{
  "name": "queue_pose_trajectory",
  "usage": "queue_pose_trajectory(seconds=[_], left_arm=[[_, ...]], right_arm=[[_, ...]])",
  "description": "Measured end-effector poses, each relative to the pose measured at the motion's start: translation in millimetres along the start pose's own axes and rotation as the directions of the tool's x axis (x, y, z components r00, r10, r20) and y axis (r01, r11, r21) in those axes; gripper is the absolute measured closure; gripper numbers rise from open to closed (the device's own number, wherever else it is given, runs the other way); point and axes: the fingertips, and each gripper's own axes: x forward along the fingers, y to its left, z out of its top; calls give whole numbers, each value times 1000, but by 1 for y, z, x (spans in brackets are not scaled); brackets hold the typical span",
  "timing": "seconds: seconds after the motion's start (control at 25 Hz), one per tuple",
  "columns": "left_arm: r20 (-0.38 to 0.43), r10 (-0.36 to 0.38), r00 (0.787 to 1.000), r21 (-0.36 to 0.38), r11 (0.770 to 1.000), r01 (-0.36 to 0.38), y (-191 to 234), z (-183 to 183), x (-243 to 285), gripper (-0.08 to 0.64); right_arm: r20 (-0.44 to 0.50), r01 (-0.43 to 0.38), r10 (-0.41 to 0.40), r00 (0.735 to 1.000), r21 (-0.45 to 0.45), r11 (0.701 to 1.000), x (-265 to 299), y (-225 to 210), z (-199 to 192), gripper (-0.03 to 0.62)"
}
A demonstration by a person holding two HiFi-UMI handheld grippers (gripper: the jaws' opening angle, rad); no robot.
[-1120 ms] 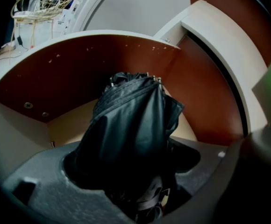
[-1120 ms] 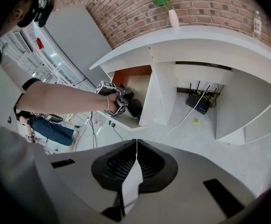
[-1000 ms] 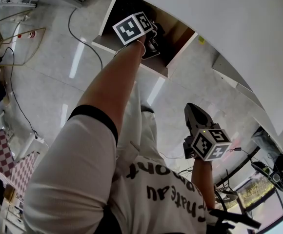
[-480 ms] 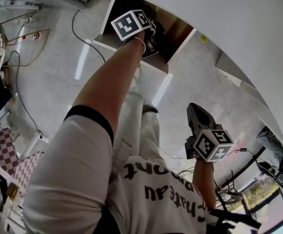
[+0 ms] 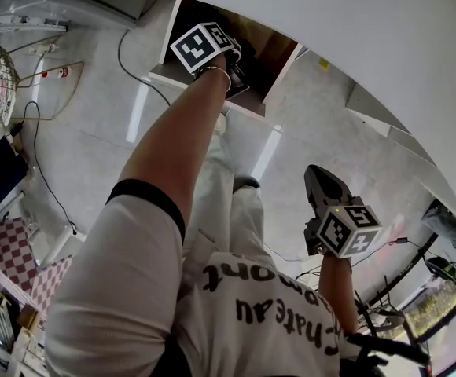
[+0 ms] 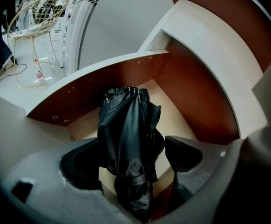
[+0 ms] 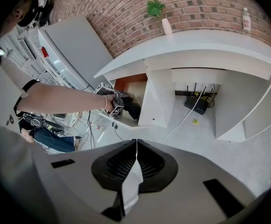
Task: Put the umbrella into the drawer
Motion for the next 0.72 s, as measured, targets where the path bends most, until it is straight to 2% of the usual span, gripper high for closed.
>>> queue_pose_trajectory(seconds=[0.16, 0.32, 0.52, 0.72], left_arm=[[13, 29, 1000, -13, 1000, -29, 0, 2, -6, 149], [67, 55, 996, -32, 998, -53, 1, 8, -19, 149], [80, 32, 996, -25, 999, -30, -3, 8, -28, 150], [86, 6, 996, -47, 999, -2, -11, 5, -39, 150]], right_arm=[[11, 6, -6, 1000, 3, 1000, -7, -3, 3, 578], [13, -5, 6, 1000, -17, 1000, -13, 6, 7, 578], [16, -11, 12, 1000, -48, 999, -19, 9, 12, 578], [13, -23, 24, 1000, -66, 998, -26, 13, 11, 578]])
